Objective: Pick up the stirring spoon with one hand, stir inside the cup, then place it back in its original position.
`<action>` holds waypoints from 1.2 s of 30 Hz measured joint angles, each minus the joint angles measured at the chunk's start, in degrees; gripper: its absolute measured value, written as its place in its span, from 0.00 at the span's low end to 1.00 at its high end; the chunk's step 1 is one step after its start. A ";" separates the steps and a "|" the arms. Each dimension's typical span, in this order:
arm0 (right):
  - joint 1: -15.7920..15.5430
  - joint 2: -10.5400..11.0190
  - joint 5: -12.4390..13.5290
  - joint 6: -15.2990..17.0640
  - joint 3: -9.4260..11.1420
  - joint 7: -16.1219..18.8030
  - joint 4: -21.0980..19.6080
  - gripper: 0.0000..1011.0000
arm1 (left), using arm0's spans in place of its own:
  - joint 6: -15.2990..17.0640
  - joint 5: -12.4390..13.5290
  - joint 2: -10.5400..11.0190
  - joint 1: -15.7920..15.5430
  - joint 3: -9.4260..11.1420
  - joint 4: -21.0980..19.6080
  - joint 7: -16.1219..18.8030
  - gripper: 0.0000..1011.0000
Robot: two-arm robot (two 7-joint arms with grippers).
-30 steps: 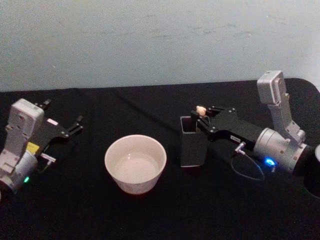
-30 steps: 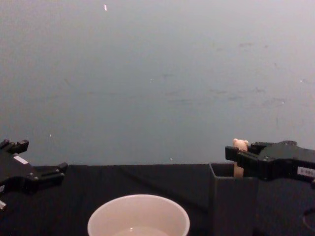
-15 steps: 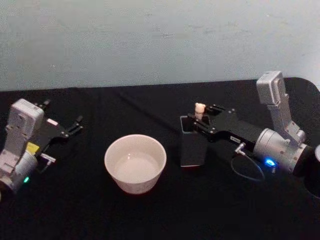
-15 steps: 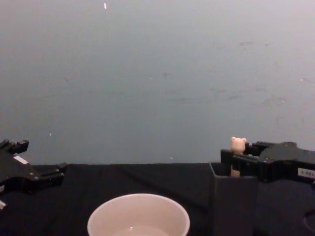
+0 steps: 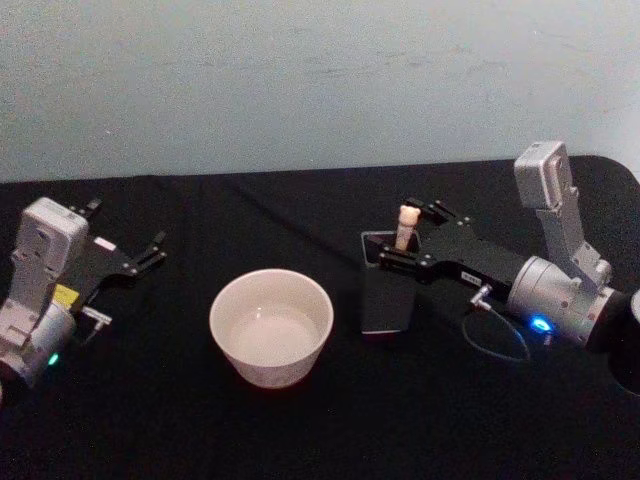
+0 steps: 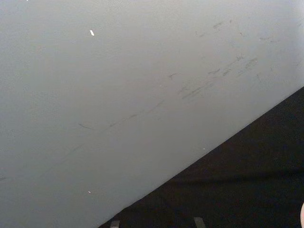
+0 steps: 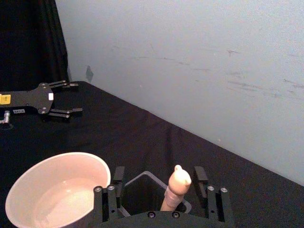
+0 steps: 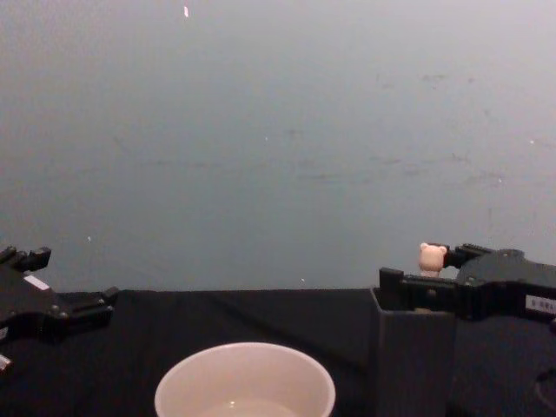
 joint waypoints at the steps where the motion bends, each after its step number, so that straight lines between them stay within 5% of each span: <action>1: 0.00 0.00 0.01 0.00 0.00 0.01 0.00 0.91 | 0.00 0.00 0.00 0.00 0.00 0.00 0.00 0.99; 5: 0.00 -0.01 0.03 -0.20 0.06 0.08 -0.05 0.99 | 0.00 0.00 0.00 0.00 0.00 0.00 0.00 0.99; 12: -0.01 -0.43 0.57 -3.36 2.01 -0.02 -1.69 0.99 | 0.00 0.00 0.00 0.00 0.00 0.00 0.00 0.99; 19: -0.87 -1.55 -1.02 -6.07 5.91 -5.86 -3.17 0.99 | 0.00 0.00 0.00 0.00 0.00 0.00 0.00 0.99; 27: -1.98 -4.17 -5.10 -3.29 8.70 -15.32 -0.09 0.99 | 0.00 0.00 0.00 0.00 0.00 0.00 0.00 0.99; 36: -2.14 -5.92 -7.09 -0.57 8.23 -15.93 4.35 0.99 | 0.00 0.00 0.00 0.00 0.00 0.00 0.00 0.99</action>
